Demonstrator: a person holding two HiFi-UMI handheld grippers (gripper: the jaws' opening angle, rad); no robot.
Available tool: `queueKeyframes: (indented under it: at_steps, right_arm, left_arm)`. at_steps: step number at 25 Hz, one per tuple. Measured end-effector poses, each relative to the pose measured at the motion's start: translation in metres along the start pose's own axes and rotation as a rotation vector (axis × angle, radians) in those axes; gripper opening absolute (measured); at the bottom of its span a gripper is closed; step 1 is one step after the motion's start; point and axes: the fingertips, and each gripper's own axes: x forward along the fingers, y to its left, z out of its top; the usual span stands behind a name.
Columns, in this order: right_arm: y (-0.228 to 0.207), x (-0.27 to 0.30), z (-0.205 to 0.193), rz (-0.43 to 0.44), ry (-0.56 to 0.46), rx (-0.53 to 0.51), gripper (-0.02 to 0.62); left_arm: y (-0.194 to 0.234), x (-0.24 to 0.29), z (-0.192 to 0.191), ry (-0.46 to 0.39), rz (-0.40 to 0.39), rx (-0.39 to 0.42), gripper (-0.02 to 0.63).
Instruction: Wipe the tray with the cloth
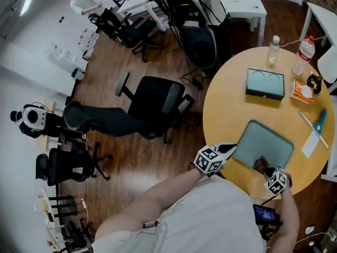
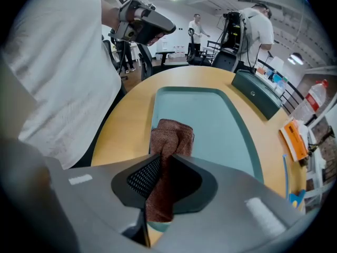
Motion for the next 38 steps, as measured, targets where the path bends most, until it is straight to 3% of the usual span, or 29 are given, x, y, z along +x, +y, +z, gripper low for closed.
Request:
queueKeyframes:
  at_steps: [4,15,18,23,27,32,38]
  right_arm:
    - [-0.006,0.004,0.007,0.017,0.014,-0.055,0.064]
    - [-0.063,0.008,0.008,-0.041,0.075,-0.096,0.064]
    - [-0.089,0.01,-0.002,-0.089,0.097,-0.094,0.064]
    - [-0.13,0.017,0.023,-0.147,0.089,-0.084,0.064]
    - [-0.182,0.017,0.049,-0.222,0.045,-0.1,0.064]
    - [-0.155,0.012,0.032,-0.171,0.106,-0.059,0.064]
    - [-0.155,0.008,0.034,-0.167,0.112,-0.051,0.064]
  left_arm:
    - [0.004,-0.001,0.002,0.003,0.01,-0.01,0.0]
    - [0.01,-0.01,-0.006,0.013,0.014,-0.041,0.0]
    - [0.01,-0.011,-0.012,0.001,0.01,-0.053,0.0]
    - [0.026,-0.029,0.001,-0.015,0.025,-0.057,0.0]
    - [0.039,-0.022,0.035,-0.065,0.008,0.002,0.0]
    - [0.013,-0.014,0.036,-0.04,-0.016,0.006,0.0]
    - [0.01,0.001,0.039,0.004,-0.028,0.017,0.0]
